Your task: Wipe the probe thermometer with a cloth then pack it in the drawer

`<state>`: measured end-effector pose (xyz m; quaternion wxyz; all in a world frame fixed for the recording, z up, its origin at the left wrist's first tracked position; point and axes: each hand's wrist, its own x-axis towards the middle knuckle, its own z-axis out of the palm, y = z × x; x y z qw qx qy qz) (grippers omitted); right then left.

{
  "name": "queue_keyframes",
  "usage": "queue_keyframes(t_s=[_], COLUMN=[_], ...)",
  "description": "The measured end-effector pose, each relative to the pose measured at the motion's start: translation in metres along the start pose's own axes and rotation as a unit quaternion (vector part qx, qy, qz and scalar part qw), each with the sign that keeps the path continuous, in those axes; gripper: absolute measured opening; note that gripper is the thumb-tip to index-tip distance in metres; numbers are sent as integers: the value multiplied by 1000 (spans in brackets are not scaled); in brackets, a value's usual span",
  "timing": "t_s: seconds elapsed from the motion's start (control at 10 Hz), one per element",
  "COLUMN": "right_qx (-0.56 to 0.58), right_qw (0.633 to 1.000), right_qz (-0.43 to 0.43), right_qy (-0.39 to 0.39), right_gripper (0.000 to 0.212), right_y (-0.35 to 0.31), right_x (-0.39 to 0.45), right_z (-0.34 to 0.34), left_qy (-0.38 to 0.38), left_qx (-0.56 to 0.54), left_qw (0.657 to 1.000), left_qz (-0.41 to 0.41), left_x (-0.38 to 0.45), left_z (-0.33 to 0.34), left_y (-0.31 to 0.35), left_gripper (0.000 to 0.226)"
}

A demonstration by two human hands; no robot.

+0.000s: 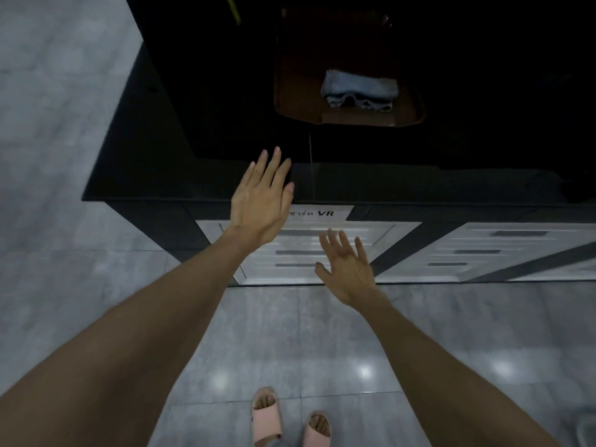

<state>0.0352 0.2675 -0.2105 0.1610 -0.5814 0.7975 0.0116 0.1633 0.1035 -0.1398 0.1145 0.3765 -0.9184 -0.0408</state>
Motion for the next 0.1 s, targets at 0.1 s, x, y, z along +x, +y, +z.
queue_keyframes(t_s=[0.1], right_qx=[29], right_qw=[997], right_qz=[-16], right_qy=[71], right_gripper=[53], right_y=[-6], right_x=[-26], right_z=[-48], left_qy=[-119], left_qx=[-63], left_qw=[990], left_qz=[-39], left_x=[-12], left_z=[-29], left_y=[7], left_gripper=[57])
